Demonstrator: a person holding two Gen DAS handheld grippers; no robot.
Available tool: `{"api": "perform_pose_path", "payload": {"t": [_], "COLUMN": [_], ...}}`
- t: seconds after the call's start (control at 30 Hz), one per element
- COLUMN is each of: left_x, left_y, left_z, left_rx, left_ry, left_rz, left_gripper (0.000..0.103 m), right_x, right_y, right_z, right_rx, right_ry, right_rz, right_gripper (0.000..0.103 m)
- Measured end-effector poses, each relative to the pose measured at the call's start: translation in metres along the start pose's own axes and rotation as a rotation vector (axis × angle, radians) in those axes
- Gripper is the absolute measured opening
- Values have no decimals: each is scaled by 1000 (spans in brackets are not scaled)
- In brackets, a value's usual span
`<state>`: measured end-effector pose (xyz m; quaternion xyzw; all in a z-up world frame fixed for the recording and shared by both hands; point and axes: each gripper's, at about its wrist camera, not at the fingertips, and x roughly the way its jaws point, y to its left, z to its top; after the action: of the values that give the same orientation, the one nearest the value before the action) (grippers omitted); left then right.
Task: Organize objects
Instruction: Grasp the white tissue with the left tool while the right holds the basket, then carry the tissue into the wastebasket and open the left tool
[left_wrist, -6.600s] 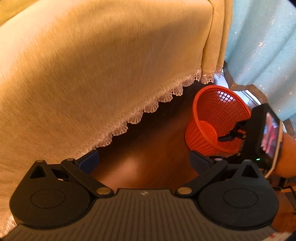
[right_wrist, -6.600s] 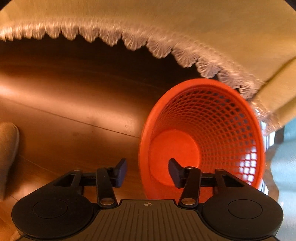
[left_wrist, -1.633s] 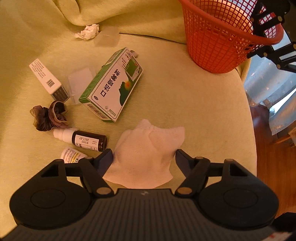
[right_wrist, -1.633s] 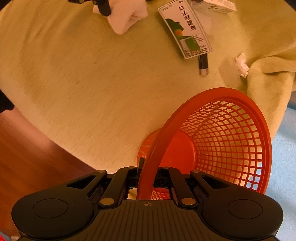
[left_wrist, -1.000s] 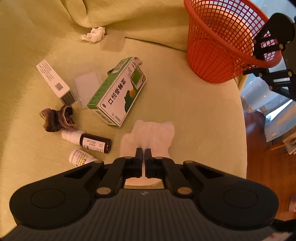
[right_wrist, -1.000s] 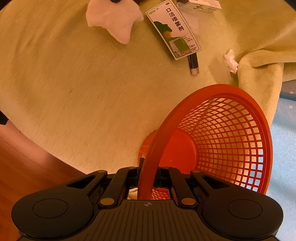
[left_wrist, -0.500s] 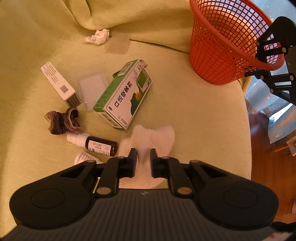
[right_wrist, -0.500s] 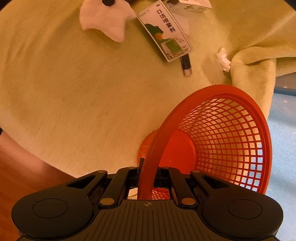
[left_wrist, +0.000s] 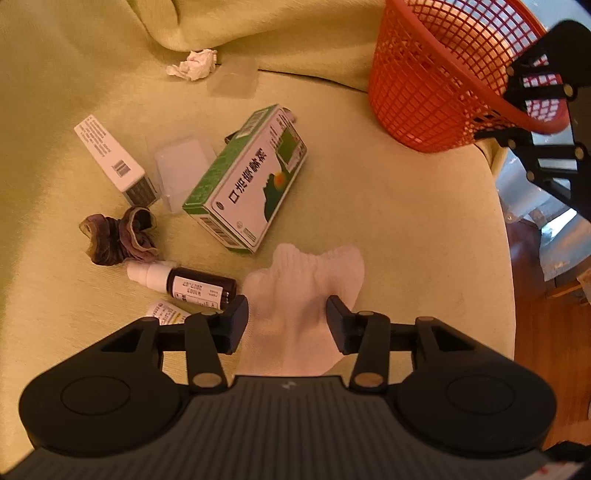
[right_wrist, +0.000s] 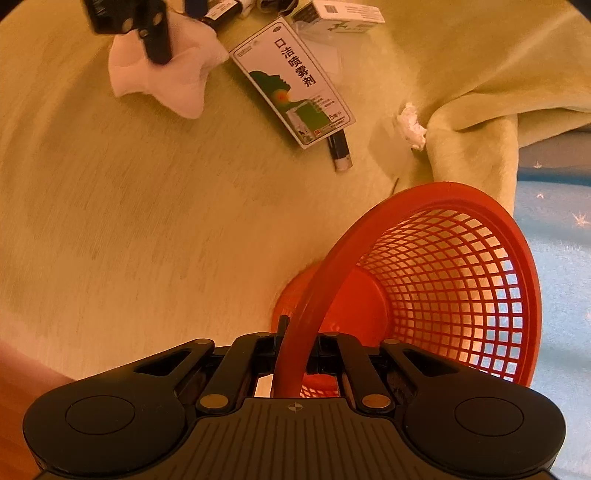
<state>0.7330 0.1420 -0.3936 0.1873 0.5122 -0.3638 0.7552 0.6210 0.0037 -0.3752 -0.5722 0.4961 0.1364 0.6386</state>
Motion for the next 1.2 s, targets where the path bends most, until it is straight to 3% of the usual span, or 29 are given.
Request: {"api": "perform_pose_path", "payload": {"t": [0.23,0.33,0.43,0.73,1.2], "left_x": [5,5,-1,-49,-128], "left_y": [-1,0,3,13,22], "left_z": [-5,-7,-7,3,88], "left_rx": [11,6,-13,-39,-15], "left_ry": [-13,-3,-10,-79,-247], "left_rz": [-3,5,-12,-37,-105], "left_gripper": [39,20,13,12,12], "right_x": [0,0,-1,-5,-2], "right_y": [5,9,11,12,6], "right_z": [3,6,8,20,29], "right_rx": [36,39,43,33,-37], "right_ry": [5,4,2,-5,21], "right_rz": [-23,-30,-35,-36,-10], "right_gripper": [1,1,1,1,1]}}
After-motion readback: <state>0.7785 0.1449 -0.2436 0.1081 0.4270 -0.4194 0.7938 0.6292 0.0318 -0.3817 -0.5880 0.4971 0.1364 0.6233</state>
